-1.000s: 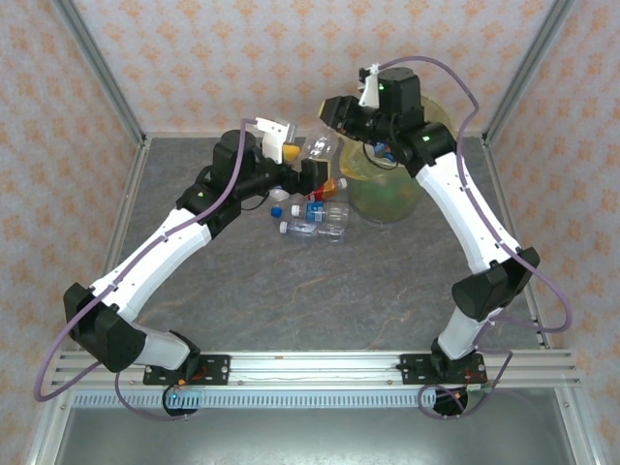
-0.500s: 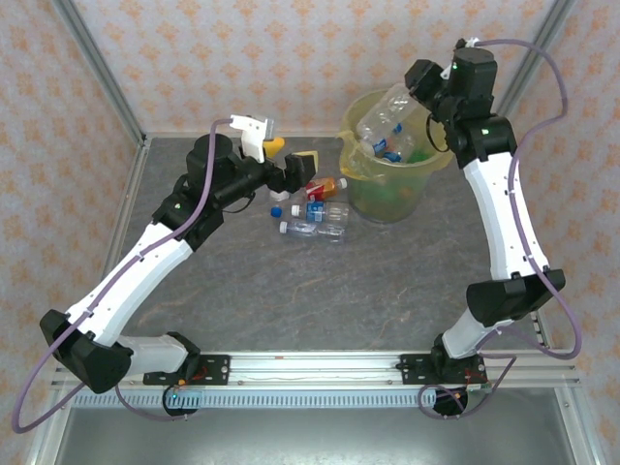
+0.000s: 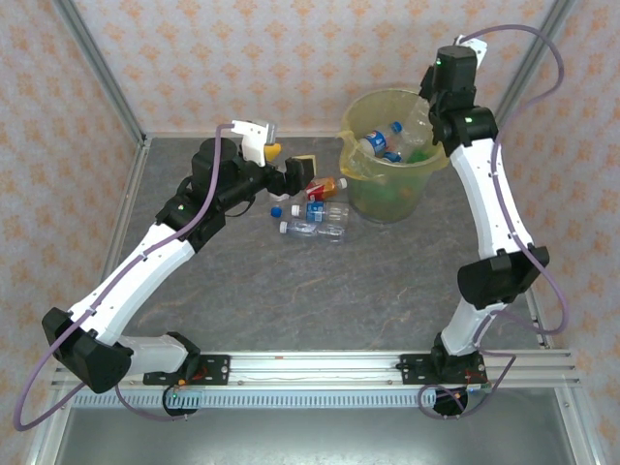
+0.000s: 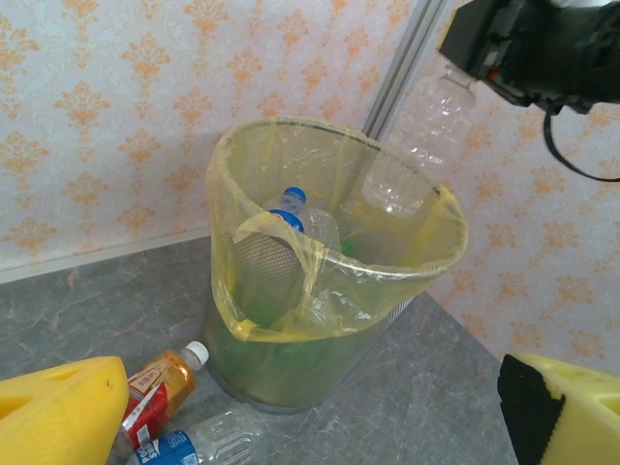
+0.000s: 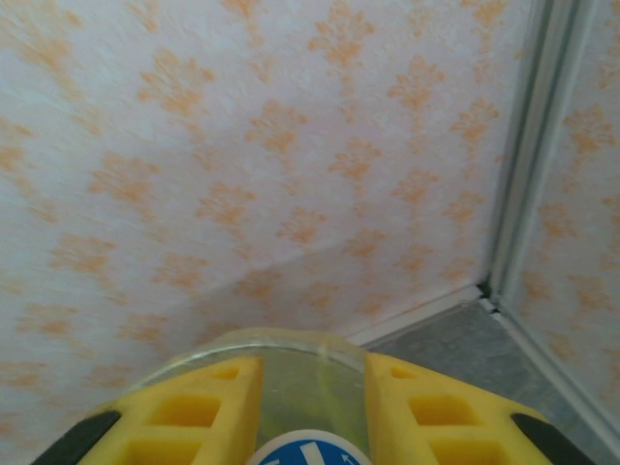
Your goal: Put the plastic bottles in the bin
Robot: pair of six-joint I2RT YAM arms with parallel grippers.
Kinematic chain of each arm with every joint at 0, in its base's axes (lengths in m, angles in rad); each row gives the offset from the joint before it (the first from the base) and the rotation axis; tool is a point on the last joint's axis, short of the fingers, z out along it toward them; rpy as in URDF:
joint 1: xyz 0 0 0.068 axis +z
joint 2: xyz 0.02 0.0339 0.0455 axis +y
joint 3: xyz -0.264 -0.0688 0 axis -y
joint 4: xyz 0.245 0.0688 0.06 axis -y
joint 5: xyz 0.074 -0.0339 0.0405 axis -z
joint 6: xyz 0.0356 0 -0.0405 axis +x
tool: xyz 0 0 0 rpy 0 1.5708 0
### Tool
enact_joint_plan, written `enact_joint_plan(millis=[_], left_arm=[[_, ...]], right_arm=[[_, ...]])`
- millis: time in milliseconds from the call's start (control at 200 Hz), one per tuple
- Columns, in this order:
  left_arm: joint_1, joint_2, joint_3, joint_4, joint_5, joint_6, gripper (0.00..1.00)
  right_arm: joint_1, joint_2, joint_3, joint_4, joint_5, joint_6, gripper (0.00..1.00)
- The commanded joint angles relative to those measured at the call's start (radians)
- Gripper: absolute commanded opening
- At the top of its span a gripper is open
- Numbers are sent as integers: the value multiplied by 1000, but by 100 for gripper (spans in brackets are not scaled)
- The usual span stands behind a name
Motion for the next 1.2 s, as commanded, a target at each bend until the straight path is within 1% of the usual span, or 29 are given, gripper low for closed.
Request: enact_joint_plan(millis=[0, 220, 355, 476, 566, 641, 791, 1006, 1151, 1196], left_arm=[[-2, -8, 21, -11, -28, 15, 99], [1, -5, 22, -19, -36, 18, 99], [4, -7, 19, -24, -46, 23, 99], [8, -12, 11, -21, -51, 25, 99], [11, -8, 10, -21, -49, 24, 99], [12, -4, 13, -21, -45, 25, 99], [16, 3, 17, -19, -45, 29, 99], [27, -2, -3, 2, -44, 26, 99], [48, 6, -17, 28, -36, 5, 99], [54, 16, -5, 21, -39, 5, 99]], right_arm=[[-2, 34, 6, 4, 105, -95, 23], [-2, 98, -12, 23, 125, -148, 23], [-2, 130, -20, 8, 109, -151, 24], [-3, 146, -41, -4, 126, -154, 24], [1, 146, -75, 0, 99, -153, 24], [6, 154, -80, -18, 52, -136, 25], [28, 177, -81, -53, 31, -143, 26], [41, 184, -97, -86, 82, -137, 25], [38, 164, -101, -68, 87, -148, 28], [38, 159, -103, -67, 77, -148, 30]])
